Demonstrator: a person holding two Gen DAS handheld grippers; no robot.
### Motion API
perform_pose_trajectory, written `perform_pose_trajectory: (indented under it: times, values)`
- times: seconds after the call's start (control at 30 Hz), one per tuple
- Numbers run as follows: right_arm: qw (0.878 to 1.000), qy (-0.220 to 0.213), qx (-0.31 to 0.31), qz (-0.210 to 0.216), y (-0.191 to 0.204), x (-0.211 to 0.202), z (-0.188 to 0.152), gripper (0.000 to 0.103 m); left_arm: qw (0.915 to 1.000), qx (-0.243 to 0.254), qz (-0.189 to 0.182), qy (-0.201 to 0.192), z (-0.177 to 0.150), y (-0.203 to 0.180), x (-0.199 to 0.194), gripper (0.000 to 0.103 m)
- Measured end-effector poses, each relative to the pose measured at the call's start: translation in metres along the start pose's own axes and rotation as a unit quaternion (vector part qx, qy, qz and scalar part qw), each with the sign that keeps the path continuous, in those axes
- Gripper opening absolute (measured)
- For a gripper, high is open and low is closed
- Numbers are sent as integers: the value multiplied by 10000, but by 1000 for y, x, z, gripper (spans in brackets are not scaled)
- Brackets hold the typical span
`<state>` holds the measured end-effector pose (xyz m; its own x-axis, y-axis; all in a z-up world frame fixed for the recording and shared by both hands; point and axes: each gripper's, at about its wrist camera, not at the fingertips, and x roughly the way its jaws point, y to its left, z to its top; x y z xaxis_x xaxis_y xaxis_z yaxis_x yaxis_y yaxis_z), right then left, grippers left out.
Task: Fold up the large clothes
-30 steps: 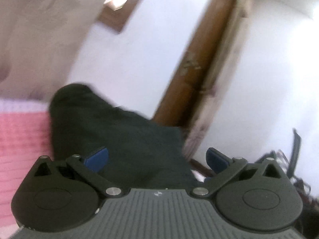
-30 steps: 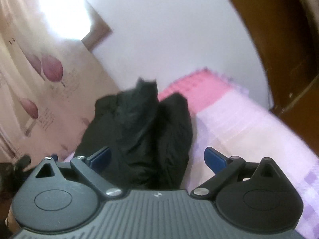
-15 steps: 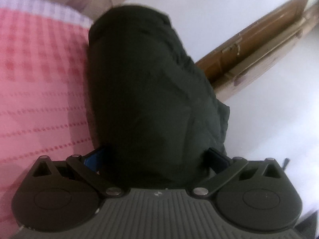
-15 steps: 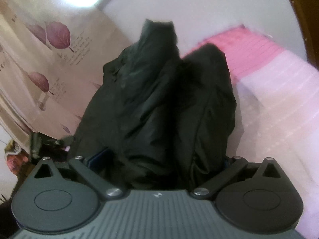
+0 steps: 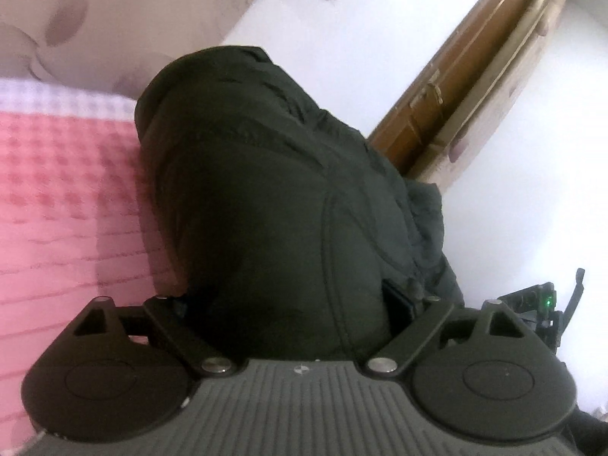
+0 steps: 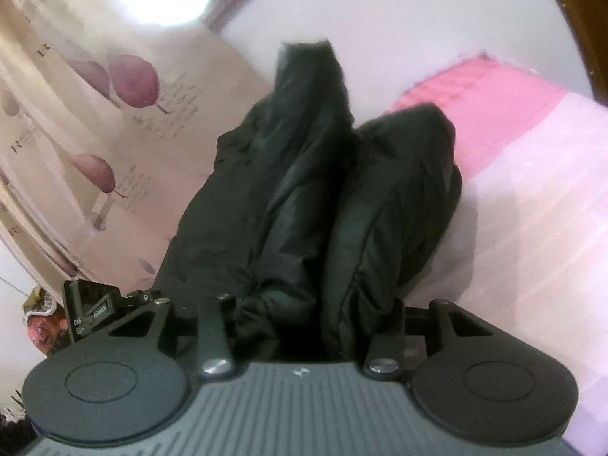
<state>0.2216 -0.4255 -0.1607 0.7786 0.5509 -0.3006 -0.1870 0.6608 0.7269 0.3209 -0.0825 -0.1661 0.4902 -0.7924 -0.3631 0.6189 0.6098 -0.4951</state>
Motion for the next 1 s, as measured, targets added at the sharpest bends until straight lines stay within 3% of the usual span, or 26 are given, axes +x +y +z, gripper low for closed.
perform_pose_trajectory:
  times: [0.3,0.63,1.0]
  values:
    - [9975,-22,-187,677,72,27,-13,39,9974,68,502,-518,-4,-7,-105,87]
    - [9906,342,-395,1267,151,66,-44,39,9889,37,1134,-957,-18,-6,-226,87]
    - [9871,809,-258,1357,191,106,-87,38,9816,-67,1630,-994,-45,18,-287,87]
